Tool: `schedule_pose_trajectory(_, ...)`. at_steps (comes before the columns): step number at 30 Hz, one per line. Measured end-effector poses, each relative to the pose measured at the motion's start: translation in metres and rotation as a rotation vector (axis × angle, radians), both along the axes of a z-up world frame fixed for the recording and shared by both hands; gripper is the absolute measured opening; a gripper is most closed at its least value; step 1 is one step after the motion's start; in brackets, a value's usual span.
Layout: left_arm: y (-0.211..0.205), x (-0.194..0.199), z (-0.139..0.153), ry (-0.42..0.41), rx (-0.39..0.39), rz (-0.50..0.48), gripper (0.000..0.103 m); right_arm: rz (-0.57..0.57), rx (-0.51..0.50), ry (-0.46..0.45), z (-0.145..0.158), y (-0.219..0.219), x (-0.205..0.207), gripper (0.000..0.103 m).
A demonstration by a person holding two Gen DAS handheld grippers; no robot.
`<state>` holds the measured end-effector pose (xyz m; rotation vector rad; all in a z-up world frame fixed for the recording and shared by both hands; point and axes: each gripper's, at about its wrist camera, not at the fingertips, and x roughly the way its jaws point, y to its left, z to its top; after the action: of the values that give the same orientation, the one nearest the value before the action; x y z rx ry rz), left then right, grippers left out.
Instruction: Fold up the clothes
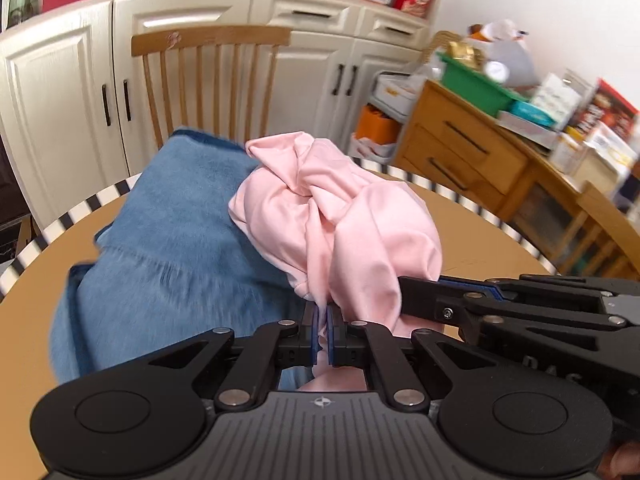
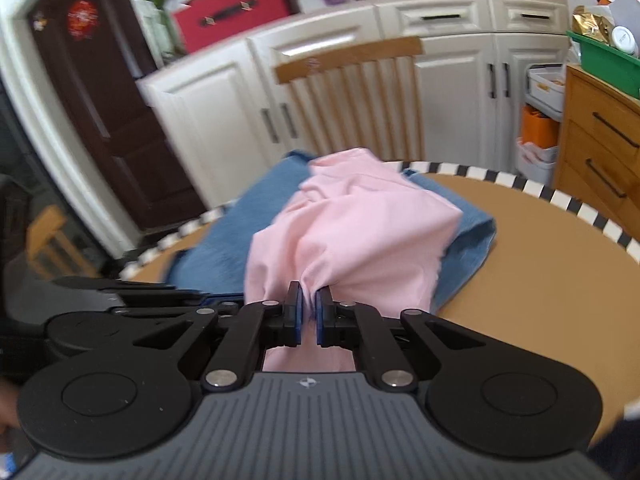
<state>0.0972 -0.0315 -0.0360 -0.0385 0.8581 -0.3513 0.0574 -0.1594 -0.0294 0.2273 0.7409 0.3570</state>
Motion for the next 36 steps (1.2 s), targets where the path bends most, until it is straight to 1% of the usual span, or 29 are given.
schedule_pose_trajectory(1,0.002,-0.021,0.006,-0.001,-0.007,-0.02,0.001,0.023,0.004,-0.001,0.005,0.002,-0.019,0.006)
schedule_pose_trajectory(3,0.005,-0.075,0.011,0.009,0.001,-0.062,0.001,0.082,0.015,0.013,0.008,0.008,-0.06,0.006)
schedule_pose_trajectory(5,0.009,-0.133,0.011,0.027,0.018,-0.105,0.001,0.155,0.026,0.042,0.001,0.017,-0.106,0.006)
schedule_pose_trajectory(6,0.012,-0.162,0.005,0.049,0.028,-0.12,0.002,0.187,0.03,0.069,-0.006,0.021,-0.129,0.006)
schedule_pose_trajectory(8,0.018,-0.213,-0.017,0.136,0.022,-0.113,0.002,0.242,0.033,0.144,-0.028,0.029,-0.172,0.006)
schedule_pose_trajectory(11,0.027,-0.285,-0.052,0.28,0.004,-0.092,0.002,0.285,0.047,0.283,-0.066,0.038,-0.226,0.007)
schedule_pose_trajectory(12,0.03,-0.303,-0.058,0.305,0.008,-0.081,0.002,0.294,0.056,0.312,-0.074,0.039,-0.24,0.008)
schedule_pose_trajectory(13,0.033,-0.317,-0.062,0.319,0.016,-0.067,0.004,0.301,0.044,0.319,-0.075,0.039,-0.25,0.009)
schedule_pose_trajectory(14,0.037,-0.33,-0.066,0.332,0.024,-0.053,0.006,0.306,0.021,0.317,-0.072,0.038,-0.259,0.013)
schedule_pose_trajectory(15,0.042,-0.338,-0.064,0.328,0.034,-0.036,0.007,0.311,-0.003,0.315,-0.069,0.036,-0.268,0.022)
schedule_pose_trajectory(16,0.048,-0.343,-0.058,0.315,0.044,-0.018,0.013,0.297,-0.023,0.294,-0.061,0.03,-0.272,0.032)
schedule_pose_trajectory(17,0.055,-0.348,-0.052,0.302,0.055,0.001,0.023,0.27,-0.042,0.26,-0.05,0.02,-0.273,0.053)
schedule_pose_trajectory(18,0.06,-0.348,-0.044,0.269,0.068,0.018,0.028,0.242,-0.06,0.225,-0.039,0.011,-0.274,0.061)
schedule_pose_trajectory(19,0.064,-0.345,-0.034,0.225,0.082,0.035,0.039,0.22,-0.079,0.181,-0.027,0.0,-0.272,0.059)
schedule_pose_trajectory(20,0.067,-0.342,-0.024,0.18,0.097,0.052,0.049,0.196,-0.102,0.136,-0.018,-0.007,-0.266,0.06)
schedule_pose_trajectory(22,0.07,-0.333,-0.006,0.097,0.111,0.075,0.056,0.142,-0.152,0.053,-0.006,-0.018,-0.25,0.06)
schedule_pose_trajectory(23,0.063,-0.32,-0.003,0.068,0.101,0.072,0.057,0.115,-0.151,0.045,-0.009,-0.019,-0.236,0.06)
schedule_pose_trajectory(25,0.042,-0.281,-0.008,0.045,0.069,0.051,0.058,0.062,-0.115,0.072,-0.025,-0.016,-0.199,0.059)
schedule_pose_trajectory(26,0.031,-0.266,-0.013,0.043,0.049,0.034,0.058,0.035,-0.097,0.085,-0.033,-0.014,-0.181,0.056)
schedule_pose_trajectory(28,0.009,-0.242,-0.024,0.05,0.045,0.006,0.059,0.006,-0.059,0.14,-0.055,-0.008,-0.155,0.051)
schedule_pose_trajectory(29,-0.001,-0.233,-0.031,0.066,0.061,-0.001,0.059,-0.005,-0.04,0.17,-0.067,-0.004,-0.144,0.042)
schedule_pose_trajectory(30,-0.012,-0.225,-0.038,0.088,0.085,-0.003,0.059,-0.01,-0.017,0.199,-0.076,-0.003,-0.14,0.015)
schedule_pose_trajectory(31,-0.019,-0.221,-0.043,0.107,0.099,-0.013,0.059,-0.01,0.008,0.225,-0.084,-0.005,-0.141,0.001)
schedule_pose_trajectory(32,-0.022,-0.224,-0.045,0.112,0.106,-0.033,0.059,-0.01,0.033,0.252,-0.091,-0.006,-0.142,0.002)
schedule_pose_trajectory(33,-0.023,-0.229,-0.045,0.11,0.111,-0.057,0.06,-0.003,0.053,0.254,-0.091,-0.01,-0.149,0.001)
schedule_pose_trajectory(34,-0.023,-0.237,-0.045,0.101,0.115,-0.082,0.066,0.009,0.069,0.24,-0.087,-0.016,-0.16,0.001)
schedule_pose_trajectory(35,-0.02,-0.246,-0.044,0.089,0.12,-0.105,0.074,0.019,0.062,0.222,-0.082,-0.024,-0.173,0.001)
schedule_pose_trajectory(36,-0.016,-0.256,-0.043,0.074,0.123,-0.118,0.077,0.025,0.046,0.214,-0.077,-0.034,-0.19,0.001)
